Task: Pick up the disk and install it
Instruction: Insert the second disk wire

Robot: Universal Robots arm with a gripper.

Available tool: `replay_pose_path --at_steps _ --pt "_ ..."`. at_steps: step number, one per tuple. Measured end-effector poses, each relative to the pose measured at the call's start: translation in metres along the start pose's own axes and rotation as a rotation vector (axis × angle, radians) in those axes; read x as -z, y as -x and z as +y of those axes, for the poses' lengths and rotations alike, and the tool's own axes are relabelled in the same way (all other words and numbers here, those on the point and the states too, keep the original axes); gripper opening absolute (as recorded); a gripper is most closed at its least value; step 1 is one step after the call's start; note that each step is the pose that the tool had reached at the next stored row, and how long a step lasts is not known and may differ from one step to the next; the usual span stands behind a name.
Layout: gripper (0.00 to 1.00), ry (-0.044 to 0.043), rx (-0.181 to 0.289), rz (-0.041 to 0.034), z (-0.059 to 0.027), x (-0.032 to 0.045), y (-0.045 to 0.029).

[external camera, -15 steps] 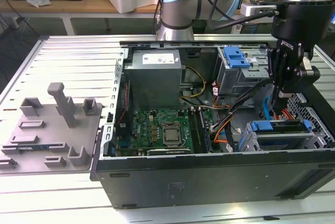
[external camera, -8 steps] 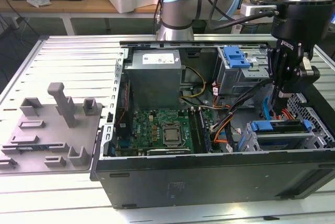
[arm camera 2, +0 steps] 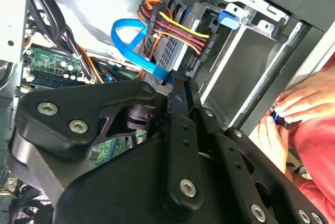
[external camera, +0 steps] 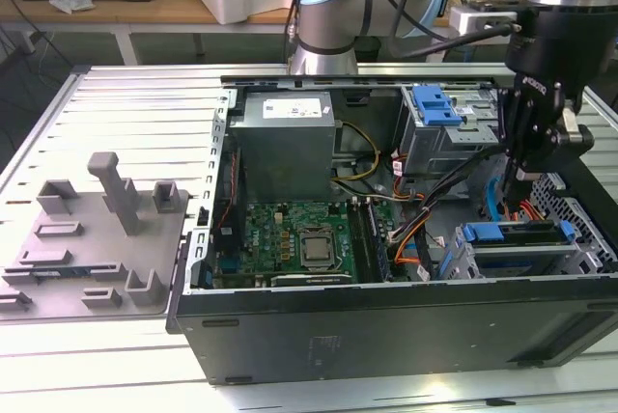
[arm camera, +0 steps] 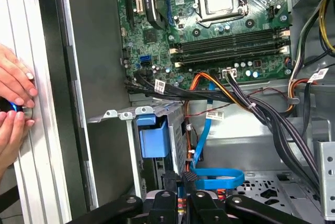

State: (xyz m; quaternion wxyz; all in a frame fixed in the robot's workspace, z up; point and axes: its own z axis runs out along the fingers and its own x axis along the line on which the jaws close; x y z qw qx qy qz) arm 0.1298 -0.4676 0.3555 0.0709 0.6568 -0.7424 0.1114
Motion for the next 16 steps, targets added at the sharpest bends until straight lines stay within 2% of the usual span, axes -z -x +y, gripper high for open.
replay_pose_path --at_steps 3,4,7,12,16 --pt "0.16 0.0027 0.0 -0.0077 -0.006 -0.0016 -0.0048" --pt "0.16 0.0034 0.0 -0.0124 -0.0075 -0.0022 -0.0068" --pt "0.16 0.0077 -0.001 -0.0453 -0.0117 -0.0051 -0.0165" --pt "0.16 0.0118 -0.003 -0.0772 -0.0126 -0.0067 -0.0225" --pt "0.16 0.0142 -0.003 -0.0958 -0.0127 -0.007 -0.0237"
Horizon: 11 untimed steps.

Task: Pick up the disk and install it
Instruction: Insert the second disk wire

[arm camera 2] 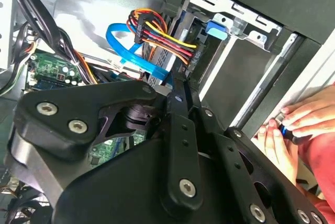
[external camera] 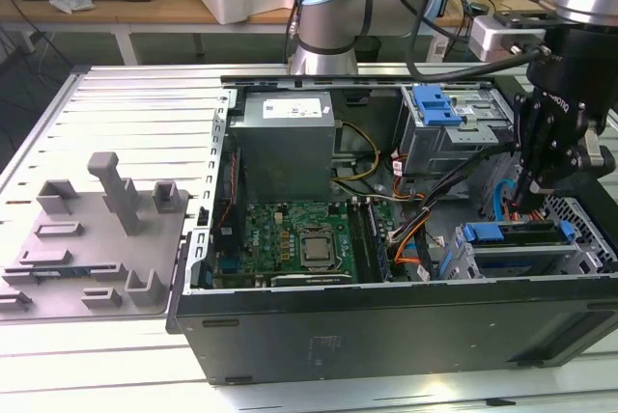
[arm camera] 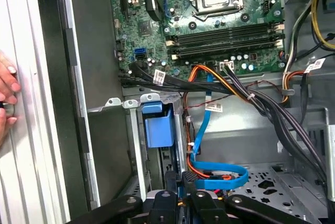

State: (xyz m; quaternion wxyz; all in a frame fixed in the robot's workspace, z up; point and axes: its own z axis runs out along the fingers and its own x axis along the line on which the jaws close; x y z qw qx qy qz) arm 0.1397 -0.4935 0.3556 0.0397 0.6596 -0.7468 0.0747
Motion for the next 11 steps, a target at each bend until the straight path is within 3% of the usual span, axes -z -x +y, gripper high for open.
replay_pose_path --at_steps 2,6,11 --pt "0.16 0.001 0.0 -0.0075 -0.0001 -0.0002 -0.0006" --pt "0.16 0.002 -0.001 -0.0153 -0.0003 -0.0006 -0.0029" --pt "0.16 0.0021 -0.001 -0.0165 -0.0005 -0.0008 -0.0042"
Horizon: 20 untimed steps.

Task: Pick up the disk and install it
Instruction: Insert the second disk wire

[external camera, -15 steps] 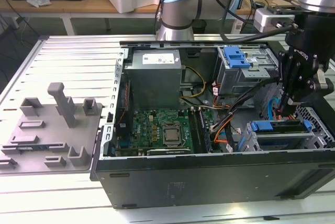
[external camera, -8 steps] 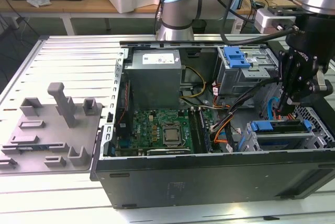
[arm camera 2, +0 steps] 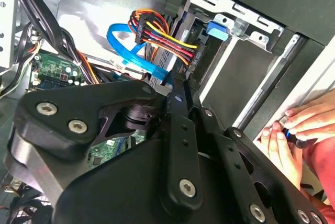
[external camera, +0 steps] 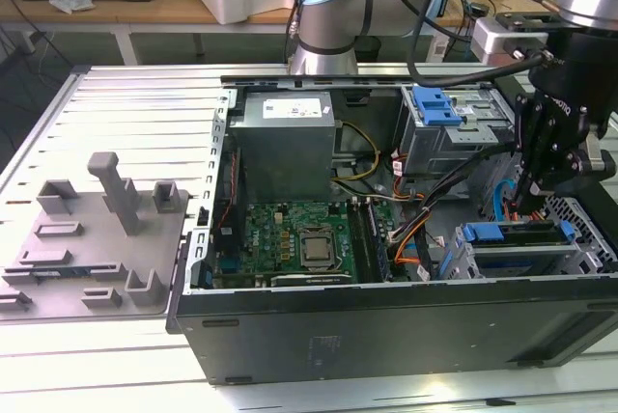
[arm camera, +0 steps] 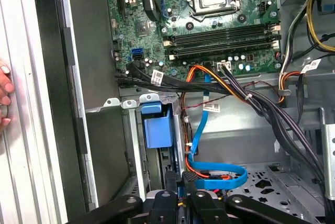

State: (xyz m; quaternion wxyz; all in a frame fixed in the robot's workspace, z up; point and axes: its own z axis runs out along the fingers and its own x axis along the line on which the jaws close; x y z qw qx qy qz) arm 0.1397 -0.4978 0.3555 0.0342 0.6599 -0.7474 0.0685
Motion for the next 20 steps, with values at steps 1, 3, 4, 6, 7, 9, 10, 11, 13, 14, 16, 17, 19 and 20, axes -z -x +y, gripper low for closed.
replay_pose_path --at_steps 1,3,4,6,7,9,10,11,13,14,16,17,19,20 --pt "0.16 0.0 0.0 0.0 0.0 0.0 0.0" --pt "0.16 0.0 0.0 0.0001 0.0 0.0 -0.0002" --pt "0.16 0.0 0.0 0.0001 0.0 0.0 -0.0003" --pt "0.16 0.0001 0.0 -0.0007 -0.0001 -0.0002 -0.001" --pt "0.16 0.0002 0.0 -0.0016 -0.0002 -0.0003 -0.0018" --pt "0.16 0.0006 0.0 -0.0045 -0.0004 -0.0005 -0.0032" --pt "0.16 0.0009 0.0 -0.0066 -0.0004 -0.0006 -0.0038" --pt "0.16 0.0013 0.0 -0.0096 -0.0005 -0.0007 -0.0045" --pt "0.16 0.0024 -0.001 -0.0183 -0.0007 -0.0009 -0.0054" --pt "0.16 0.0027 -0.001 -0.0212 -0.0007 -0.001 -0.0057" --pt "0.16 0.0035 -0.001 -0.0268 -0.0007 -0.0014 -0.0059" --pt "0.16 0.0039 -0.001 -0.0302 -0.0007 -0.0017 -0.0062" --pt "0.16 0.0043 -0.001 -0.0333 -0.0007 -0.002 -0.0064" --pt "0.16 0.0047 -0.001 -0.0362 -0.0007 -0.0023 -0.0068"
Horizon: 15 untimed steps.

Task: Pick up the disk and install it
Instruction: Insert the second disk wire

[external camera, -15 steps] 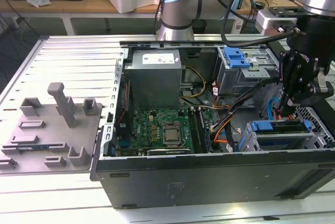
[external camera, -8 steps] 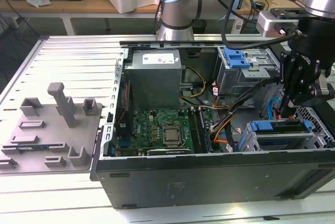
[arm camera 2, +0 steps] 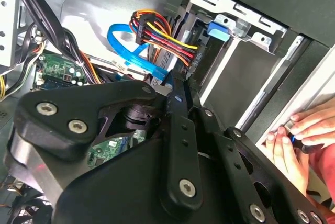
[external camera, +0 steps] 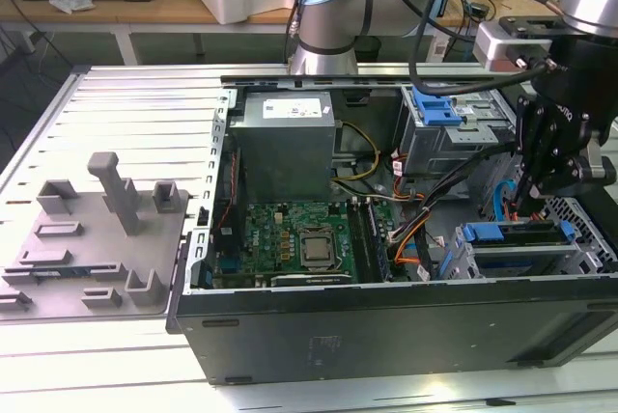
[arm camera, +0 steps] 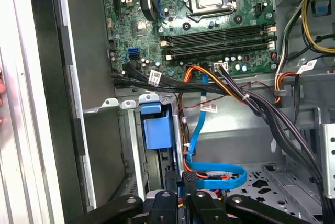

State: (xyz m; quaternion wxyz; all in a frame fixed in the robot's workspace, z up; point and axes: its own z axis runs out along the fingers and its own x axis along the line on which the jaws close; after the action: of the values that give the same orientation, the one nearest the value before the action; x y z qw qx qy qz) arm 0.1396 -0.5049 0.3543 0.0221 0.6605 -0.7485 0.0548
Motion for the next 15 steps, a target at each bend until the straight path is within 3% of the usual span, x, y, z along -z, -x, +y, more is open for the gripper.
replay_pose_path --at_steps 5,15 --pt "0.16 0.0013 0.0 -0.0106 0.0 -0.001 -0.0028" --pt "0.16 0.002 -0.001 -0.0158 0.0005 -0.0037 -0.0048"
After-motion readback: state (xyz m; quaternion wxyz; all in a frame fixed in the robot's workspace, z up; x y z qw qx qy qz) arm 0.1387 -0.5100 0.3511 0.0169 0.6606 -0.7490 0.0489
